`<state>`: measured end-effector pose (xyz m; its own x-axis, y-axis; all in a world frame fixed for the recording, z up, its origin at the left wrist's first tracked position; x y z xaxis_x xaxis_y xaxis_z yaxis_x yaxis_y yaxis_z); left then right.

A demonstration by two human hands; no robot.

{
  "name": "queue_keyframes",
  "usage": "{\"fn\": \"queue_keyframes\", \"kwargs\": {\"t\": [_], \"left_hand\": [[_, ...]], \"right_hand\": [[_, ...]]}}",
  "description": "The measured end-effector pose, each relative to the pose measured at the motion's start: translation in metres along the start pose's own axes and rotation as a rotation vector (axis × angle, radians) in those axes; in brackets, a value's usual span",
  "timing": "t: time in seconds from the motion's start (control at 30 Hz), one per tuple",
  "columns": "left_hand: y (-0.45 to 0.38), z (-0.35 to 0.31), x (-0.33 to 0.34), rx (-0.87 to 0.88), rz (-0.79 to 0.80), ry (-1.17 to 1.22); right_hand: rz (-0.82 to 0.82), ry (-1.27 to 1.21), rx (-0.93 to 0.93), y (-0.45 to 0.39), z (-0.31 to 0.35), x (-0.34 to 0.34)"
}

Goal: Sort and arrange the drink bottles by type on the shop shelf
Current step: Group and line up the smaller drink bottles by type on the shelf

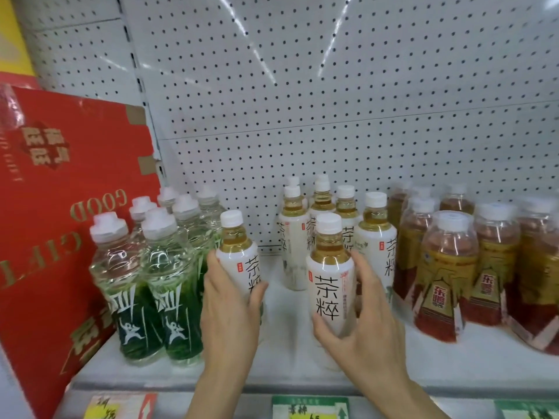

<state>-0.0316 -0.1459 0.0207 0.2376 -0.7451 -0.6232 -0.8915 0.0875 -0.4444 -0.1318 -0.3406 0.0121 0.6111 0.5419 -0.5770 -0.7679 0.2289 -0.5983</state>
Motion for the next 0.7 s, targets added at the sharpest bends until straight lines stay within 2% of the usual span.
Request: {"fn": "queue_keyframes", "kwargs": {"t": [0.2,0.43,0.5,0.6,0.67,0.7], "left_hand": [[-0.026,-0.005,0.025,-0.044,0.017,0.034],[-0.044,-0.008,0.043,-0.044,0.002,0.063],[-0.035,-0.014,0.038,0.020,-0.050,0.038],[-0.027,-0.044,0.014,0.222,-0.197,0.009],[-0.036,-0.073,-0.009,0.373,-0.261,-0.020],[-0.048,-0.087,-0.017,0.419,-0.241,-0.048]], "right_hand": [[-0.199,0.175,0.186,0.023,-0.044,-0.070],[-0.205,0.273,0.311,0.032,-0.054,-0.089],[-0.219,0.288,0.300,0.031,-0.053,-0.090],[-0.269,0.272,0.290,0.032,-0.051,-0.097],[-0.326,0.252,0.222,0.029,-0.039,-0.109],[-0.352,0.239,0.155,0.024,-0.029,-0.117]]}}
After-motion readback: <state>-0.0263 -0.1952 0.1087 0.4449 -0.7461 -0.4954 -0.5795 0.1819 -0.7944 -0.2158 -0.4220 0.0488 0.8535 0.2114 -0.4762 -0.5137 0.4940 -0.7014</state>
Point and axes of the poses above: each hand's wrist, its own y-axis away from the middle knuckle, its own x-axis out of the palm, z = x × y, the point moved 8 cm from there along -y, towards the middle knuckle, and after that the axes turned 13 degrees about z, right-handed, at the moved point
